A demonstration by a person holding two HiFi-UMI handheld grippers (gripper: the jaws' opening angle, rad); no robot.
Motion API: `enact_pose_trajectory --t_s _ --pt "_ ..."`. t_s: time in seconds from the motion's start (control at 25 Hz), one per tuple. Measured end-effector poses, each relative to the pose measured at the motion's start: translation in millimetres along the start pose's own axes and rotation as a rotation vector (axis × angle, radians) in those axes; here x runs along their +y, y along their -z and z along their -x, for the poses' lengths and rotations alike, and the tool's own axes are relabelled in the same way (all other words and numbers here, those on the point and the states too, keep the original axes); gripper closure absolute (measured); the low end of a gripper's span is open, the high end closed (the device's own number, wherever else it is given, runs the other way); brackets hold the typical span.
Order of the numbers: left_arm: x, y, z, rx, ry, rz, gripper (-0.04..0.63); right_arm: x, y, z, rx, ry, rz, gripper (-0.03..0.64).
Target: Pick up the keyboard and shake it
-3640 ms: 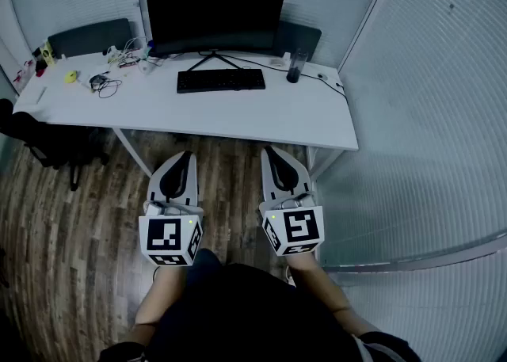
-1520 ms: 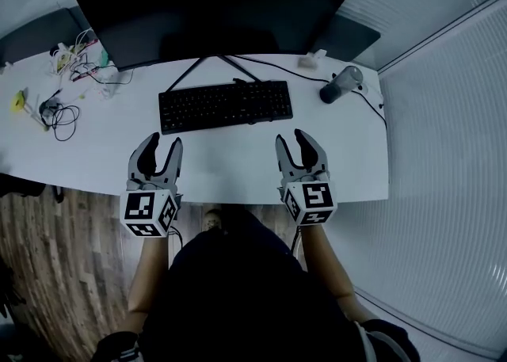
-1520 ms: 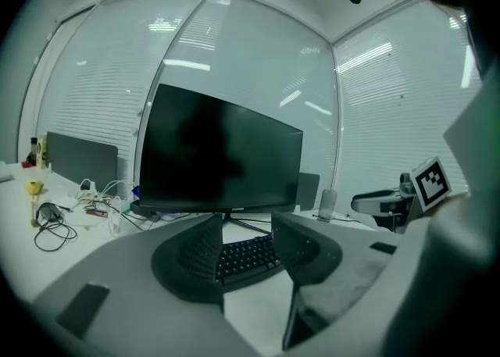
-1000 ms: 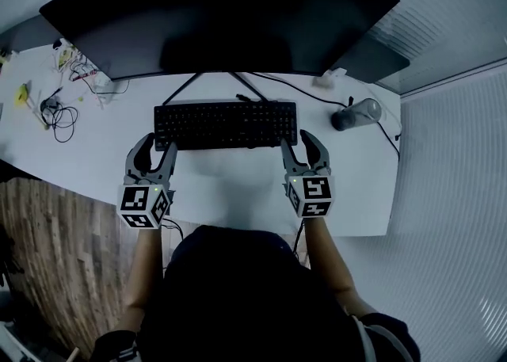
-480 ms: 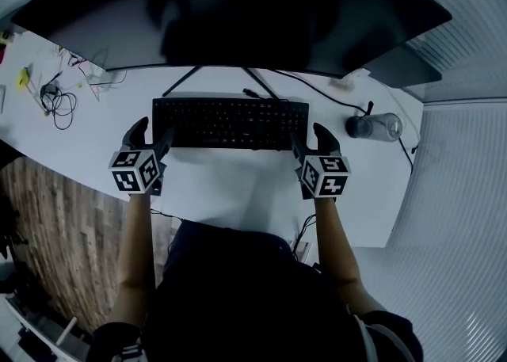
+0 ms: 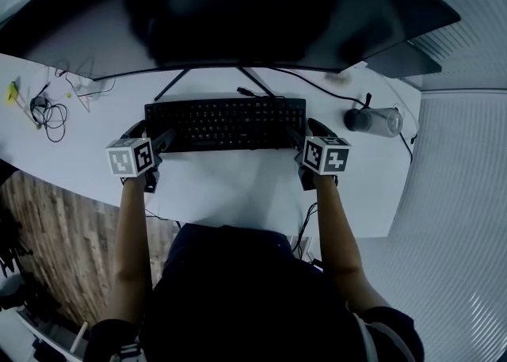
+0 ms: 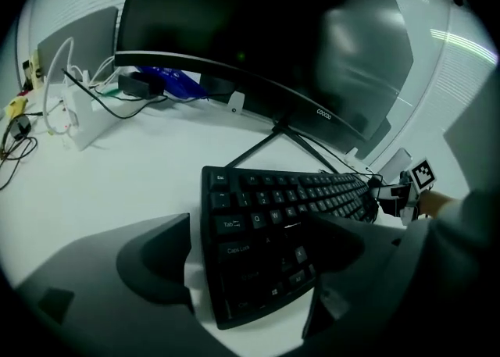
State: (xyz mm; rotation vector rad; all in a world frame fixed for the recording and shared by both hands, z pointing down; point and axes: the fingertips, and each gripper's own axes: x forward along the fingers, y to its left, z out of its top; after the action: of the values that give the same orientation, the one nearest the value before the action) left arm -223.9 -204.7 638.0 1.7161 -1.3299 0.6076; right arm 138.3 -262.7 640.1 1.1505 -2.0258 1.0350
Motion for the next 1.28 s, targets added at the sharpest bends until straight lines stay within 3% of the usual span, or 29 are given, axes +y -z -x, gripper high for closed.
enact_pose_trajectory --t_s 0.12,0.44,0.8,0.96,1.28 --pt "2 1 -4 0.014 0.019 0.018 0.178 -2 2 -4 0.024 0.008 -0.023 0.301" --pt "-3 -2 -8 0.063 -0.012 -0.07 0.179 2 2 -8 0.128 0.007 0.009 0.322" --pt "-6 -3 -4 0.03 -0.03 -0.048 0.179 2 0 -6 0.085 0.024 -0.006 0.331" --pt "-13 -5 11 -0.032 -0.033 -0.06 0.179 8 -7 14 0.035 0.059 0.053 0.331" --pt "-35 -11 51 -0.21 0.067 -0.018 0.179 50 -49 103 -0.193 0.155 0.258 0.331"
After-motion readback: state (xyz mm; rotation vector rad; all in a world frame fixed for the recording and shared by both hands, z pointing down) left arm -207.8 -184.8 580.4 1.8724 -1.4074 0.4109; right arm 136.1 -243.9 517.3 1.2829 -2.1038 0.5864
